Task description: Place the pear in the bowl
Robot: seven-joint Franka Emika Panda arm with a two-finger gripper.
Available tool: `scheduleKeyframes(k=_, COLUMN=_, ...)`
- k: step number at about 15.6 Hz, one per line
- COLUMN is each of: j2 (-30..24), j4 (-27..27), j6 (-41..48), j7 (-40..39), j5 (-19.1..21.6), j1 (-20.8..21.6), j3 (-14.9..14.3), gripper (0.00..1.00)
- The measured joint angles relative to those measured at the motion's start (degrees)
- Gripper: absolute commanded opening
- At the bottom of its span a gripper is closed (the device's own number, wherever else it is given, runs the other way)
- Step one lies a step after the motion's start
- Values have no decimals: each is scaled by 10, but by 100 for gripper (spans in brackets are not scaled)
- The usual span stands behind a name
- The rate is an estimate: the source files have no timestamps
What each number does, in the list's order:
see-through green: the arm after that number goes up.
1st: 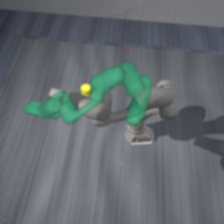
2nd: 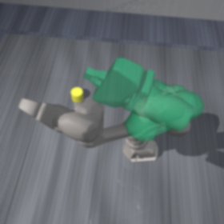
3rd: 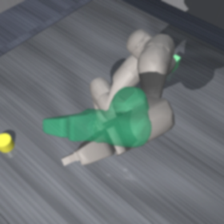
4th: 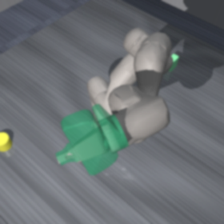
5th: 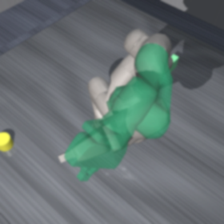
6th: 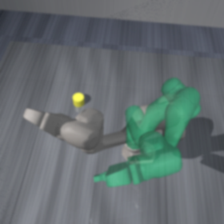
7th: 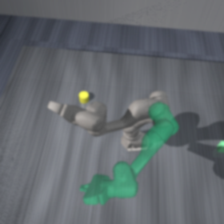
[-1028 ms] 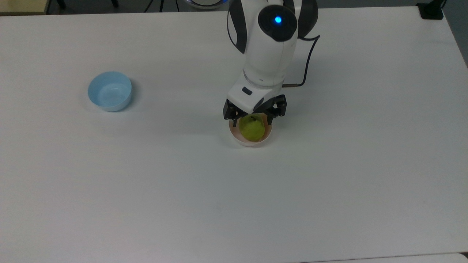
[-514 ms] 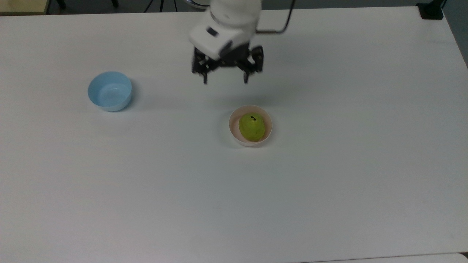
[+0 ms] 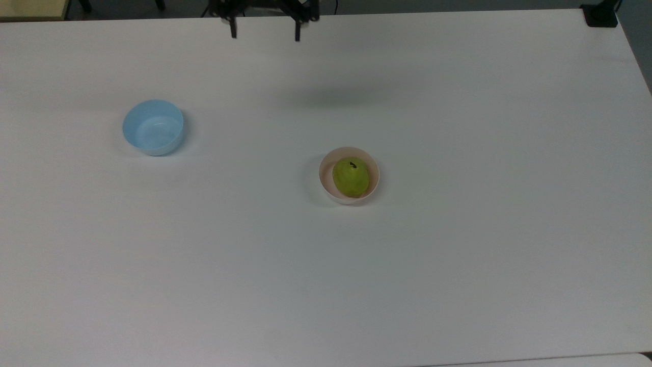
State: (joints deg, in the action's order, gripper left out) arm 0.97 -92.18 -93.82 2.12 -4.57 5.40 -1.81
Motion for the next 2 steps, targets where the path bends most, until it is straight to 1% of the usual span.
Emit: scheduleKeyframes(k=2, j2=-10, j4=-1, j6=4, j7=-2, j5=1, j1=-9, j3=0, gripper=100)
